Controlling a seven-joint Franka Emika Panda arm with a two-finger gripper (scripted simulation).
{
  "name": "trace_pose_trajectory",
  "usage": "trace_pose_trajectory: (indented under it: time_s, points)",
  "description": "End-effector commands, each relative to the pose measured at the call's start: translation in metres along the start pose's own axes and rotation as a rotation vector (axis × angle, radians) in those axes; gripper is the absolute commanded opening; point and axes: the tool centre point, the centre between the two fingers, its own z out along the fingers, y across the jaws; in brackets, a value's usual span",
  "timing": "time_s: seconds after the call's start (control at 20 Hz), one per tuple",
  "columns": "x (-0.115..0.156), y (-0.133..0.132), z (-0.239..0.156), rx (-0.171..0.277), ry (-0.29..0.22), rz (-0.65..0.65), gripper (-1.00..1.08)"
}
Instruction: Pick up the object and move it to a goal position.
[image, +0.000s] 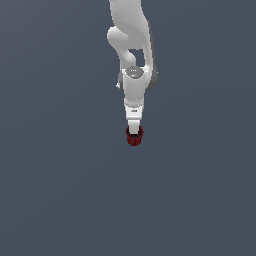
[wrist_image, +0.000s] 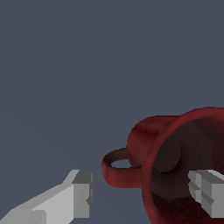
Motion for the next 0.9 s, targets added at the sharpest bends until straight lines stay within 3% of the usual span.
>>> trace_pose_trajectory:
  time_s: [0.0, 0.1, 0.15, 0.85]
  points:
    - [-0.0002, 0.0003, 0.0045, -0.001, 0.0, 0.0, 0.68]
    - [-0.0002, 0.0004, 0.0054, -0.001, 0.0, 0.0, 0.68]
    - [-0.0002, 0.0004, 0.0054, -0.001, 0.0, 0.0, -1.0]
    - [-0.0017, -0.0001, 0.0015, 0.001, -0.002, -0.002, -1.0]
